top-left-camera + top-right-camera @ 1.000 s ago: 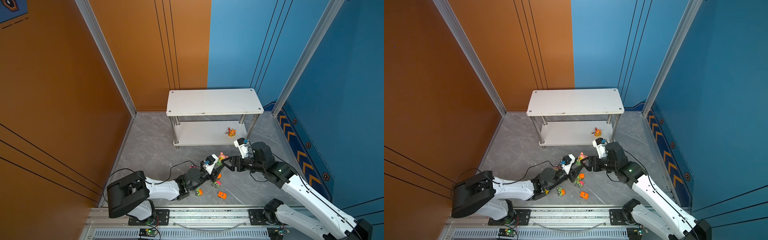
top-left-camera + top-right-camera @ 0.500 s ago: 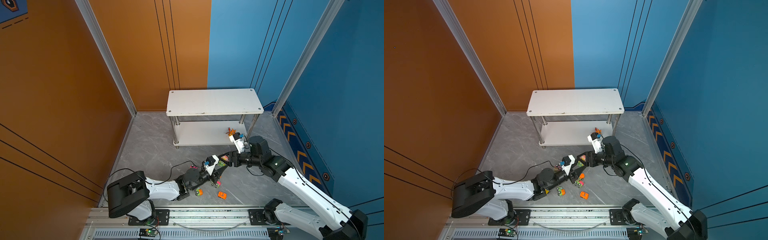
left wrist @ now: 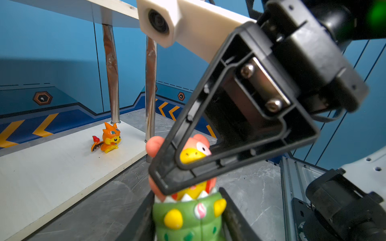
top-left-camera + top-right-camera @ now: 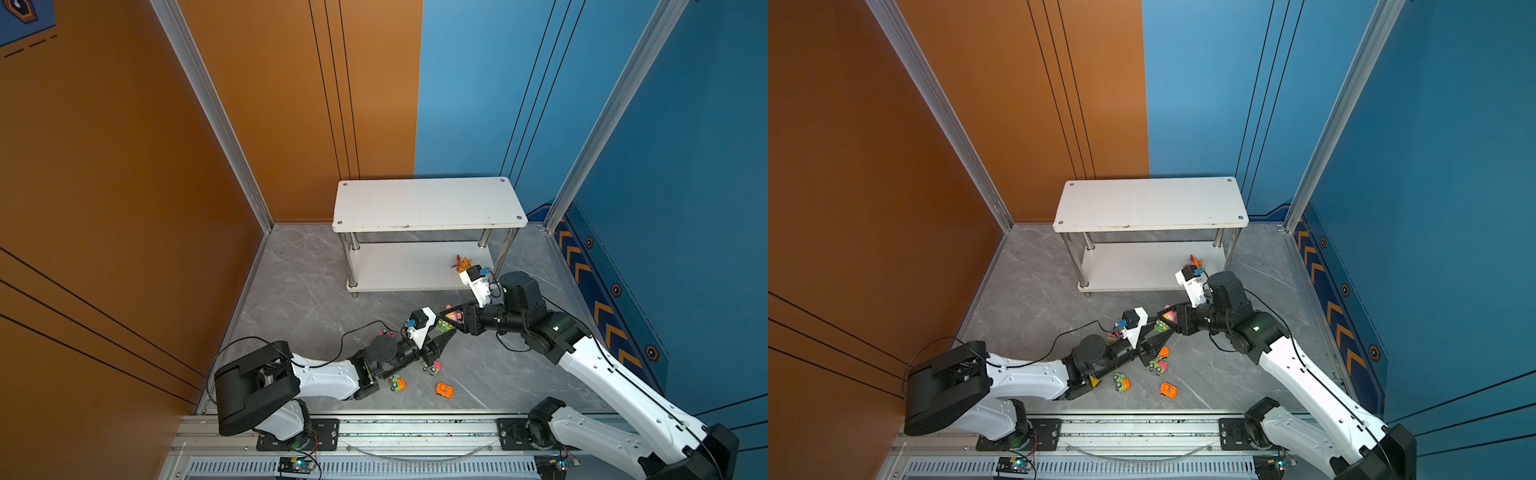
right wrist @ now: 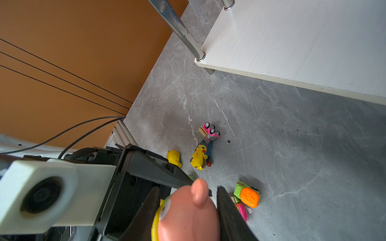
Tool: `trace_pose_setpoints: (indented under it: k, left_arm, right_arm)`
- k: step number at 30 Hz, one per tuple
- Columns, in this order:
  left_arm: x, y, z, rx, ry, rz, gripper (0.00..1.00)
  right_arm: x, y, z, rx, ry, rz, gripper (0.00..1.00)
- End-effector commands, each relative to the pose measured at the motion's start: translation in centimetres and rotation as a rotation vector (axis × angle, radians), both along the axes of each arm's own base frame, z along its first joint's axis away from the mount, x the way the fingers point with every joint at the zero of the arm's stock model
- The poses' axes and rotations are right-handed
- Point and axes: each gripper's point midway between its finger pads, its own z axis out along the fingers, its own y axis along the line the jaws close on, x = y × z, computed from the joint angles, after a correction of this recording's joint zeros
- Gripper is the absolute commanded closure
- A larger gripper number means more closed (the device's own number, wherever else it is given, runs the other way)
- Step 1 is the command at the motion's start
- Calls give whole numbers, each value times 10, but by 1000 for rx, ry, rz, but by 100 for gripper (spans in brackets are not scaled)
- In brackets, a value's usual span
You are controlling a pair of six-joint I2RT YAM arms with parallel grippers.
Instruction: Place and organize the plastic toys onto the shelf
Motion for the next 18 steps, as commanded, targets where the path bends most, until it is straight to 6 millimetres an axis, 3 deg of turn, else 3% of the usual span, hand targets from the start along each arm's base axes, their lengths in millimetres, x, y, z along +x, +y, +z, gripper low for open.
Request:
trace_pose_setpoints:
  k: [1, 2, 4, 9, 13, 18]
  left_arm:
    - [-1, -3, 21, -71, 7, -40, 34]
    - [-2, -3, 23, -71, 14, -47, 30]
    - [-5, -1, 26, -65, 28, -64, 2]
    - [-12, 12, 35, -48, 73, -114, 2]
    - [-15, 36, 44, -59, 115, -129, 2]
    - [-22, 62, 49, 14, 133, -138, 0]
  right_arm:
    - [-3, 9, 21, 28, -66, 93, 76]
    - [-1, 11, 24, 30, -82, 113, 78]
    - [1, 14, 28, 33, -98, 154, 80]
    - [6, 23, 29, -5, -106, 284, 83]
    - [11, 31, 30, -16, -117, 364, 87]
    - [2, 38, 32, -40, -137, 500, 94]
